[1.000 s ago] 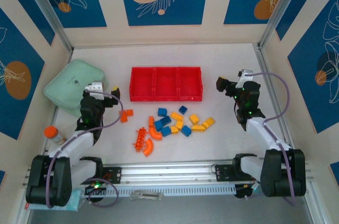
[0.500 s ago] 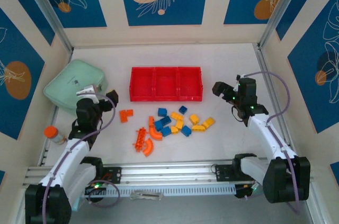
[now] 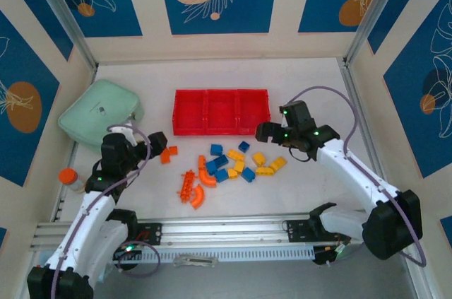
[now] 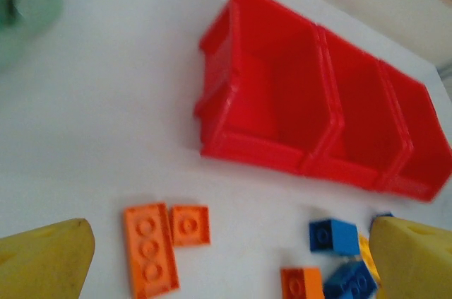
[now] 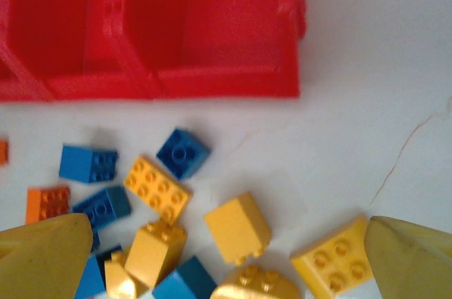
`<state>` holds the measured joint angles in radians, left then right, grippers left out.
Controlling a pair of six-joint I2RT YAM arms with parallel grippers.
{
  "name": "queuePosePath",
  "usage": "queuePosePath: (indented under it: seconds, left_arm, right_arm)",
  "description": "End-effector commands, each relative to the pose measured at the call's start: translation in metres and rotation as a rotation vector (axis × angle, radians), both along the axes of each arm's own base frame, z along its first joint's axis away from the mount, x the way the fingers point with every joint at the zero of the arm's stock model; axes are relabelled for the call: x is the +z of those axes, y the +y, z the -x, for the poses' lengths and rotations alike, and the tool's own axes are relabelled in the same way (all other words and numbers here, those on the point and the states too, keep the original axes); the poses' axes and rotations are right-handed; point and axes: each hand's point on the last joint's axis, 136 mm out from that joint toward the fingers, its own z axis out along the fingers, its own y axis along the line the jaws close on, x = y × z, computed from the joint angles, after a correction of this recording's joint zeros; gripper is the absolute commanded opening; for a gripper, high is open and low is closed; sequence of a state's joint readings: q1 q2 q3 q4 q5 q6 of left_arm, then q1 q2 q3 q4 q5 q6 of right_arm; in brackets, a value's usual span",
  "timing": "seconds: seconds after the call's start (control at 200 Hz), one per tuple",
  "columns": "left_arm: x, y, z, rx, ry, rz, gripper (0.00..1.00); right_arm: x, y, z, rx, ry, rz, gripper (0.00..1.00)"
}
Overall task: Sort the legos into containers by color
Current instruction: Pick up the lego from the center of the table.
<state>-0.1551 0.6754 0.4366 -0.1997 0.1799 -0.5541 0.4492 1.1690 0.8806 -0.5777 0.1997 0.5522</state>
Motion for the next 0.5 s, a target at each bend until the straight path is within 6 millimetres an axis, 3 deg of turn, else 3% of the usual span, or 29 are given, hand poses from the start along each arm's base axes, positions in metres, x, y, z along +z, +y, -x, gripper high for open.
queuePosePath:
  seconds: [0.0, 0.155, 0.35, 0.495]
  left_arm:
    - [-0.007, -0.021, 0.018, -0.075, 0.073, 0.058, 0.99]
    - [-0.010, -0.046, 0.025, -0.150, 0.075, 0.046, 0.99]
    - [-0.009, -0.069, 0.024, -0.192, 0.064, -0.006, 0.99]
    - [-0.011, -0.084, 0.022, -0.221, 0.073, -0.015, 0.99]
  right_arm:
    - [-0.012, 0.005, 0.023, 0.015, 0.111, 0.085, 0.99]
    - [-0.026, 0.032, 0.029, 0.061, 0.157, 0.122, 0.99]
    - [-0.034, 0.059, 0.012, 0.031, 0.155, 0.154, 0.94]
    - [-0.045, 0.068, -0.004, -0.008, 0.158, 0.191, 0.88]
